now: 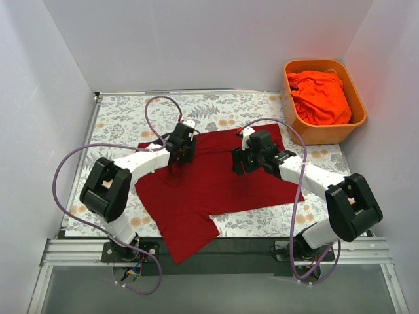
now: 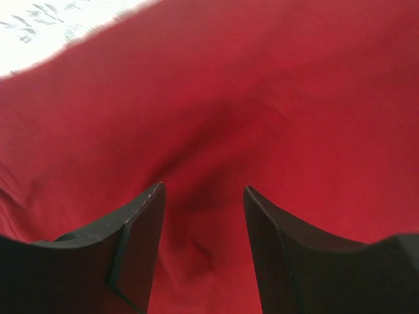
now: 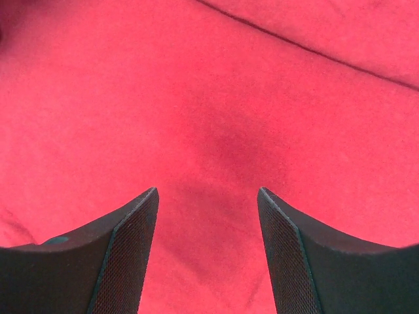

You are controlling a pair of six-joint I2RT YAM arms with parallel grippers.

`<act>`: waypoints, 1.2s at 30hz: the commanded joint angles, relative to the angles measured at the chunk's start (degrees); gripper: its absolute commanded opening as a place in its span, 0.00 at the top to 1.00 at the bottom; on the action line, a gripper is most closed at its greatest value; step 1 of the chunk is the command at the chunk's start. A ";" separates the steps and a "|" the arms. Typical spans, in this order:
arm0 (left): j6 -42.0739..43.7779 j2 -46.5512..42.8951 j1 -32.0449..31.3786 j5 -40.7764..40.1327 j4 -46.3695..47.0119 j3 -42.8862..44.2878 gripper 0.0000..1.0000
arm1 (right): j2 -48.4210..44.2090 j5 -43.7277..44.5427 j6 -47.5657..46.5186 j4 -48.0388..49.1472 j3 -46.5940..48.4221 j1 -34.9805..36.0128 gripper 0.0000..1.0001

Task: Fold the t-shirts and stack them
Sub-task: Fold the tshirt

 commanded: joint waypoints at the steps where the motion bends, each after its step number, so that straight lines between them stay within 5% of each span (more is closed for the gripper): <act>1: -2.48 -5.30 -2.90 -9.27 -0.23 -3.60 0.52 | 0.34 -1.95 -0.51 0.86 0.14 -0.17 0.41; 10: 1.55 -1.09 -6.34 -18.76 0.56 -5.19 0.56 | 0.43 -4.85 0.72 2.61 0.14 -0.17 0.38; 28: 6.92 -2.32 -8.89 -19.56 2.94 -8.97 0.60 | 8.07 -12.06 13.28 14.03 3.65 -0.17 0.29; 32: 7.27 -1.36 -8.89 -21.14 3.03 -8.80 0.72 | 10.79 -12.23 17.15 16.67 4.88 -0.17 0.28; 36: 7.44 -1.62 -8.89 -20.97 2.94 -8.01 0.99 | 13.61 -16.09 20.85 20.36 6.46 -0.17 0.29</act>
